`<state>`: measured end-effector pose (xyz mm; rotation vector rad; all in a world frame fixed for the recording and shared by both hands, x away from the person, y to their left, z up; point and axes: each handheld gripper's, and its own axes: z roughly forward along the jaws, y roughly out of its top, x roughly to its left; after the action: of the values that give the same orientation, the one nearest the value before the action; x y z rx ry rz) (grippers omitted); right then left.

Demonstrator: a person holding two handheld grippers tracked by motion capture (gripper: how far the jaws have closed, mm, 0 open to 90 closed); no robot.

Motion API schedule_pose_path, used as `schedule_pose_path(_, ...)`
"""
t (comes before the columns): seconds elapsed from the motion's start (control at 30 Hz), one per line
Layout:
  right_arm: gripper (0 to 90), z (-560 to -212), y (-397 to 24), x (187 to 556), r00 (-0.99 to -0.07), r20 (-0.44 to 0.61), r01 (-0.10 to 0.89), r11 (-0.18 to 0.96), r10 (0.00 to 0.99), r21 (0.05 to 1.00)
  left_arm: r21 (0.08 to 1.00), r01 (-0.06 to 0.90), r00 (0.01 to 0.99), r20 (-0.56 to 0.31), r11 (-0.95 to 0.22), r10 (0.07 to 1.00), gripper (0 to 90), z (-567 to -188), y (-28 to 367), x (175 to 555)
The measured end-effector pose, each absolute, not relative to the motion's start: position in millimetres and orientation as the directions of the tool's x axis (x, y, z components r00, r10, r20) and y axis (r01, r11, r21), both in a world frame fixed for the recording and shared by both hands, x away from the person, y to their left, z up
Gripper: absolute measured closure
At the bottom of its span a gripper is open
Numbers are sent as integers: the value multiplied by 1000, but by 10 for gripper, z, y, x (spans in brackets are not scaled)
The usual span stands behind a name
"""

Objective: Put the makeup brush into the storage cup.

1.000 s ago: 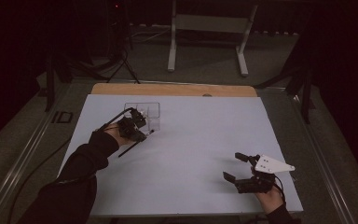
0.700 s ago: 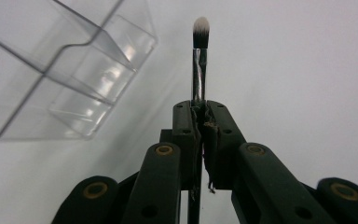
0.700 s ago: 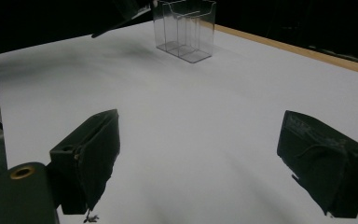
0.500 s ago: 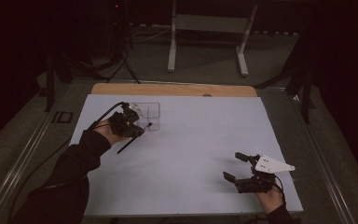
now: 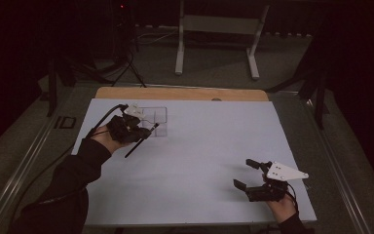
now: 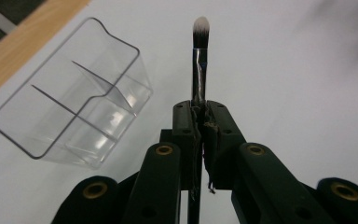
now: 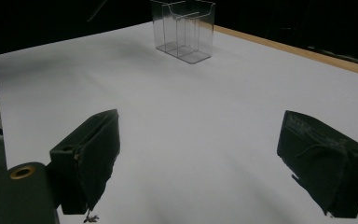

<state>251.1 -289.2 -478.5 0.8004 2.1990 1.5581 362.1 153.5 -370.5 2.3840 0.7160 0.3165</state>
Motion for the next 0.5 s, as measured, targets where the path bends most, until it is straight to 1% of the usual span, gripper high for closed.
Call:
schedule_pose_path(0.2,130,-4783,-2895,2512,-787,53,252,241,614,937,701,385,806,60,-600,589,852,-3601,1604,3555)
schedule_pose_path(0.33,130,-4784,-2894,2513,-788,53,252,243,614,937,728,376,801,55,-573,596,853,-3519,1630,3524)
schedule_pose_path(0.5,130,-4786,-2891,2516,-788,54,254,244,614,936,771,326,804,77,-547,589,852,-3424,1630,3460)
